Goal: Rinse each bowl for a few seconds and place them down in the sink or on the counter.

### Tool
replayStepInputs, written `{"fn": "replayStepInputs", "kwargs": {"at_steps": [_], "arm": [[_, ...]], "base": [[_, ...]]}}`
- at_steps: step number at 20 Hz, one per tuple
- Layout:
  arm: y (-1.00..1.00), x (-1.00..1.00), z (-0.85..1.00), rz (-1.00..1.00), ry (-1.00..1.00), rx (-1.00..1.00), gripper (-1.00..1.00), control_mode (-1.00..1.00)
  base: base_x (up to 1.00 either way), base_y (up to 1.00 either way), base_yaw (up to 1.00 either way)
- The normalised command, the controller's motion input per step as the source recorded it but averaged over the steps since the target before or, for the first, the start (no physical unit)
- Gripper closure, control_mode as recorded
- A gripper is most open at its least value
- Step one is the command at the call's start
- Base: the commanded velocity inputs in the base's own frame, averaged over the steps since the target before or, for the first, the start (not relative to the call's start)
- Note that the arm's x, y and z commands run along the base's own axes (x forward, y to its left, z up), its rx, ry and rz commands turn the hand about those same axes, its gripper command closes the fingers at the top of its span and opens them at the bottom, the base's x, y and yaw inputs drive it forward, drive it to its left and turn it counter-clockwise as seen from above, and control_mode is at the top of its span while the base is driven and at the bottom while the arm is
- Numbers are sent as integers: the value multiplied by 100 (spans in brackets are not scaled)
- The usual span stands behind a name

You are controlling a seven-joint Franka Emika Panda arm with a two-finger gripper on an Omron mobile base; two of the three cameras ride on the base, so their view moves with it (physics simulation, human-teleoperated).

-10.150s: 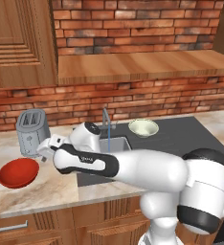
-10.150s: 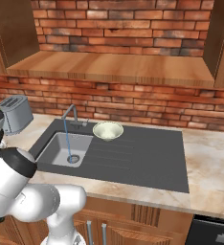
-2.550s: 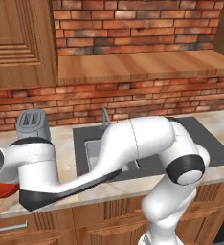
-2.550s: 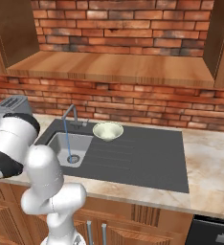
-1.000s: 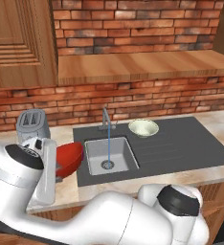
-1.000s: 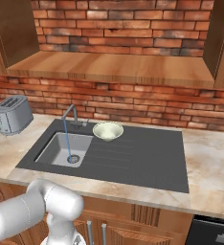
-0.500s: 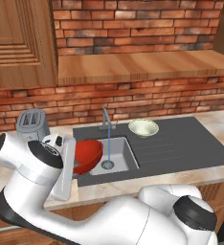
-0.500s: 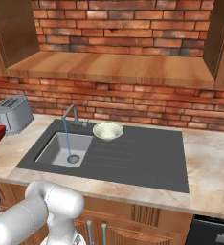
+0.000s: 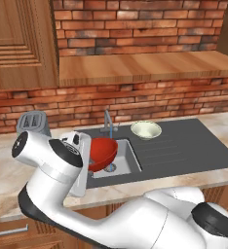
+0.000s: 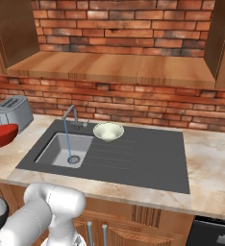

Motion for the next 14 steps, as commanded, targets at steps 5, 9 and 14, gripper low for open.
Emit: {"fn": "replayStepInputs", "kwargs": {"at_steps": [5,9,14], "arm": [[-18,33,0,-2,-2,0,100,-100],[-17,33,-1,-2,0,0,100,-100],[-21,32,-11,-3,0,0,100,-100]], "base": [[0,0,0],[0,0,0],[0,0,0]]}}
